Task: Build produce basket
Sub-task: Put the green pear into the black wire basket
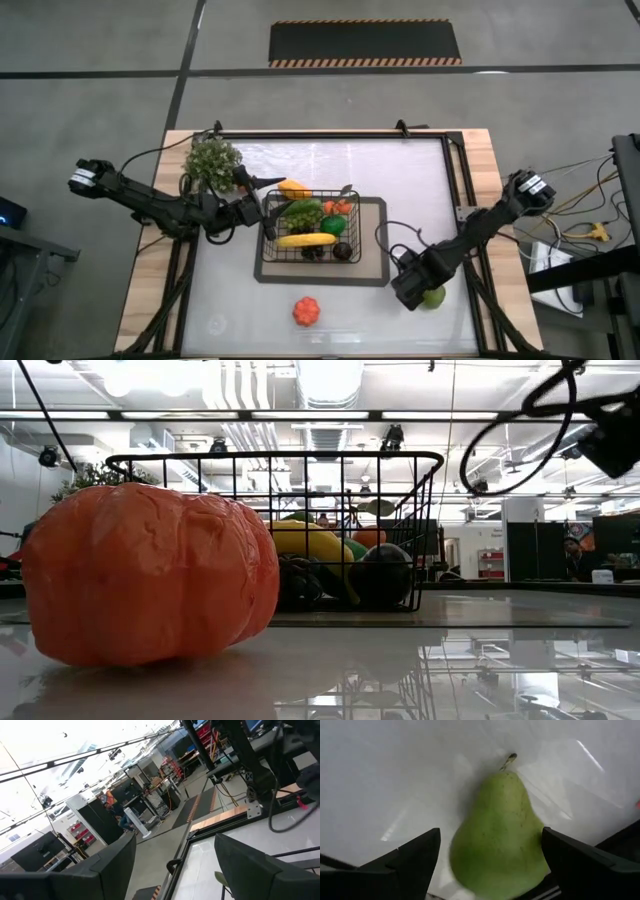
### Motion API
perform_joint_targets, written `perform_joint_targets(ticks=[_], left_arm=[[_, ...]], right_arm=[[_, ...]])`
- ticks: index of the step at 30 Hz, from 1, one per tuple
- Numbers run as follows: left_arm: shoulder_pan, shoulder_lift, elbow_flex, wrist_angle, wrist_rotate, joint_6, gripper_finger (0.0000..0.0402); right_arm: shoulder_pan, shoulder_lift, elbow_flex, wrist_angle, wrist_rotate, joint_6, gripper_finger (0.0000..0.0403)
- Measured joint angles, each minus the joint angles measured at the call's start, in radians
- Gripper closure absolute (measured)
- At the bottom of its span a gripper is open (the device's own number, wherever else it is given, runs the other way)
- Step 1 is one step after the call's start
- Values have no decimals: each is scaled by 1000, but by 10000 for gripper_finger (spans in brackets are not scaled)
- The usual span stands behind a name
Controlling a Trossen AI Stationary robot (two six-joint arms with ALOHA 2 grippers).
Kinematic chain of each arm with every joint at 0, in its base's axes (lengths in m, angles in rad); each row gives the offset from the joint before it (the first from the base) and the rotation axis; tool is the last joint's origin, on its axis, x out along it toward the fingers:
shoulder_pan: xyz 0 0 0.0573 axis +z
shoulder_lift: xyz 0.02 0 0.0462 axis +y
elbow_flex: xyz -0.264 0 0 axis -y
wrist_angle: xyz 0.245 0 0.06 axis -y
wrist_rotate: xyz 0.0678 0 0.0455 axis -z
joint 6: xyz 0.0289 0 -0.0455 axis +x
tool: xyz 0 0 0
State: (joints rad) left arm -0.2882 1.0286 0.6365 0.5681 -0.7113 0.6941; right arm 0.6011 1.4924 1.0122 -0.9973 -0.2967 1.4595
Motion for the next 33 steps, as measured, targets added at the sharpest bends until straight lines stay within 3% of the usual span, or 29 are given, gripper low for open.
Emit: perform_joint_targets(ticks=[16, 27, 33], left_arm=[[0, 0, 0, -1, 0, -1, 148], [0, 0, 0, 0, 0, -1, 148], [0, 0, -2, -1, 0, -1, 148]], right_arm=[[-4, 191, 32, -11, -80, -90, 82], [-4, 218, 32, -10, -98, -119, 210], [-4, 217, 36, -8, -97, -118, 217]])
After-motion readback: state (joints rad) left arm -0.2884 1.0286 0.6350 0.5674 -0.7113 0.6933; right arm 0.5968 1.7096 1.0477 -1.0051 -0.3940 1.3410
